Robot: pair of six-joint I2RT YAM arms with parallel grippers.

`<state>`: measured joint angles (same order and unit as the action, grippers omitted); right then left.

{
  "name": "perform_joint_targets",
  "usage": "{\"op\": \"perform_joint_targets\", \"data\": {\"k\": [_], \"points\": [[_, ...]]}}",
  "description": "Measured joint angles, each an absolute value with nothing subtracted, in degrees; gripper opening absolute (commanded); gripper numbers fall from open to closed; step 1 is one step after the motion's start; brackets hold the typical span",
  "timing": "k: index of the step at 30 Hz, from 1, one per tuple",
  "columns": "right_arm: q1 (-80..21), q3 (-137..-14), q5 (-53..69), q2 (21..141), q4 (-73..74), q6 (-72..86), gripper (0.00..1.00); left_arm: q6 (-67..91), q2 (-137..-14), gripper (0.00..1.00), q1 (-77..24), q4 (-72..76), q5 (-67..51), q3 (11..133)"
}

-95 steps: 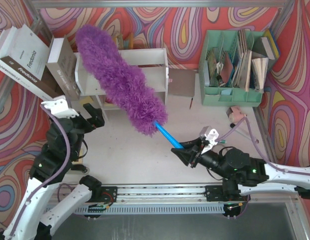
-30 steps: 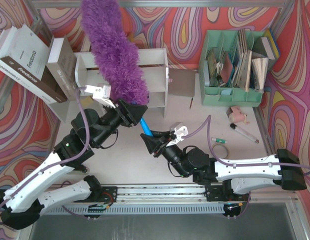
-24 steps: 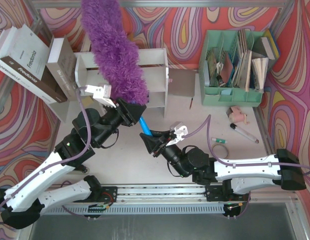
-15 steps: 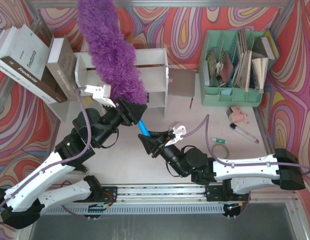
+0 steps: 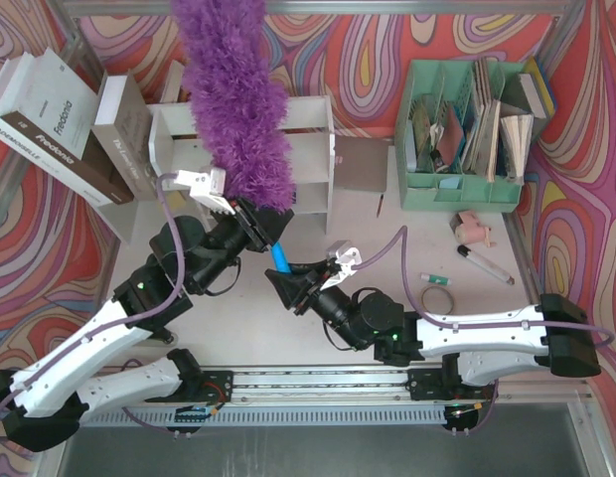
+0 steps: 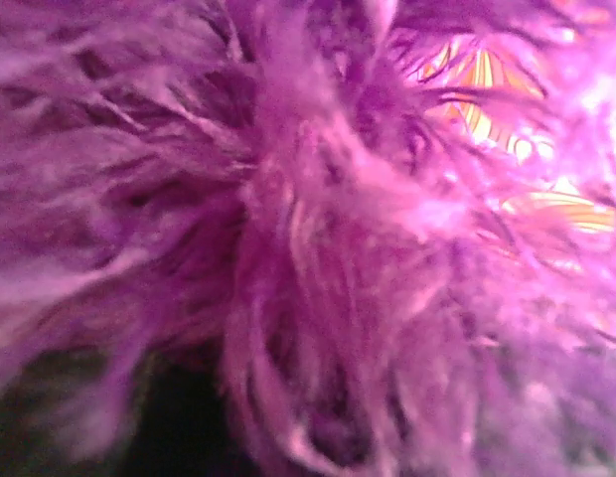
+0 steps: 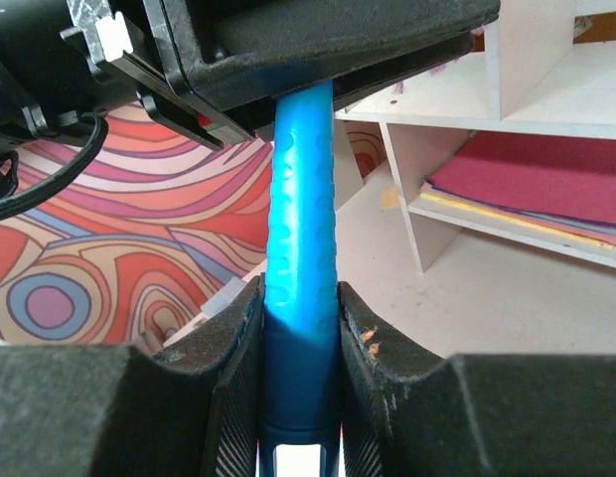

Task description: Dust the bookshelf with a duster

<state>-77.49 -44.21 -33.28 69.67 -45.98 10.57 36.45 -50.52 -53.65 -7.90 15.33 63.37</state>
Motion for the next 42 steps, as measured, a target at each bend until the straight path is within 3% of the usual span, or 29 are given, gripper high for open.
{"op": "perform_joint_targets", "data": {"k": [5,13,18,30,42], "points": [[-77.47,-44.18,-32.91,69.82,-45.32,12.27,0.00,36.75,-50.48,0.01,-53.76,-10.41,16.08,64.10],[-77.47,-44.21,-32.38,69.21,-41.58,13.10,0.50,39.09,-50.48,0.00,-54.17,-16.99,18.87,65.69],[-78.00,-44.21,-34.87,63.96,-36.67,11.64,0.67,36.88,-49.80,0.00,-52.93,-25.93,26.79,68.82],[-77.93,-42.81,-44.23,52.45,-32.29,6.37,0.70,38.35,-49.23,0.00,-58.37,-34.72,36.10,69.82],[-77.87,-41.08,-47.66,51.00,-28.32,7.20,0.70,42.09,-48.58,0.00,-62.33,-41.76,45.54,68.84]]}}
